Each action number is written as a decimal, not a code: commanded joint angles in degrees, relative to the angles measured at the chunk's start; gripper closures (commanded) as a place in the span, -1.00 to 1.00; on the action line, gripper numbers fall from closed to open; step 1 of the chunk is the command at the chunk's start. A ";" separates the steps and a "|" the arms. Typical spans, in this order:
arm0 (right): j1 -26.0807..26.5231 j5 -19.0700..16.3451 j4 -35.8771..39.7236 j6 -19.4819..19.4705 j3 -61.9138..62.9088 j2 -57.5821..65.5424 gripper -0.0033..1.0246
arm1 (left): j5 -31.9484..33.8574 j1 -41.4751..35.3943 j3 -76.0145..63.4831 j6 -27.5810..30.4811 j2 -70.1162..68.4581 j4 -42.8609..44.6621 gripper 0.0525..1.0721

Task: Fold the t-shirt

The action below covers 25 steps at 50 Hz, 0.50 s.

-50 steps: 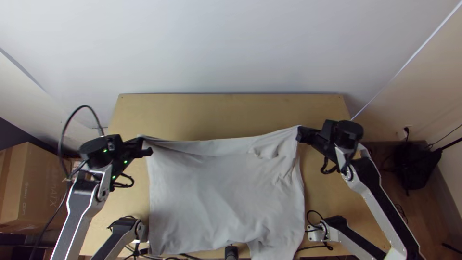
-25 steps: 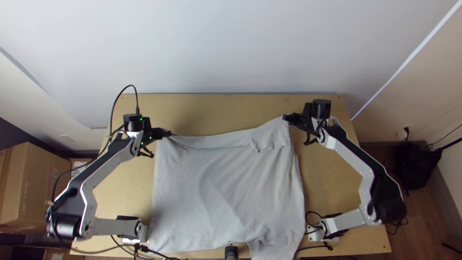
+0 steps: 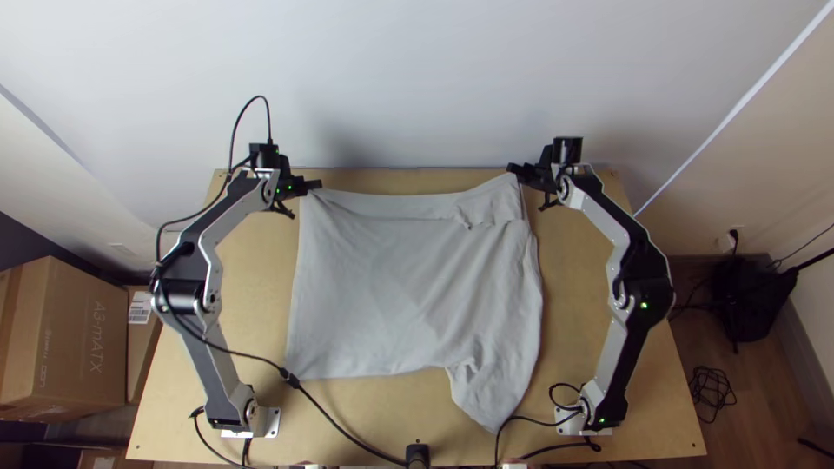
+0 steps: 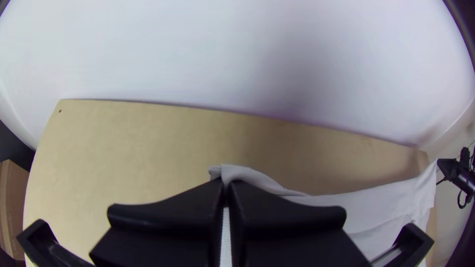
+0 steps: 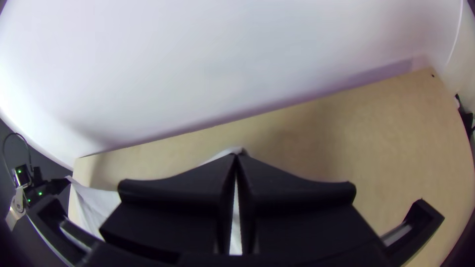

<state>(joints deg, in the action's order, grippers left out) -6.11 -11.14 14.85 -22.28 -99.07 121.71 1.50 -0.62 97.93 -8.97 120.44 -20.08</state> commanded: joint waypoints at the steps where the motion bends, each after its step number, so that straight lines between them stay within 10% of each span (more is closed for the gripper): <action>1: 1.36 0.41 3.61 -0.83 -9.83 6.79 0.95 | -0.18 0.89 10.18 -0.34 6.47 -3.65 0.95; 25: 2.24 0.33 18.72 -3.56 -32.33 16.89 0.95 | 0.52 0.62 31.44 -2.81 15.08 -17.98 0.95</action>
<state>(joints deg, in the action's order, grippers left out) -4.21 -11.16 32.08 -24.47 -129.93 140.05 1.78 -0.21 127.72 -10.52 137.21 -35.83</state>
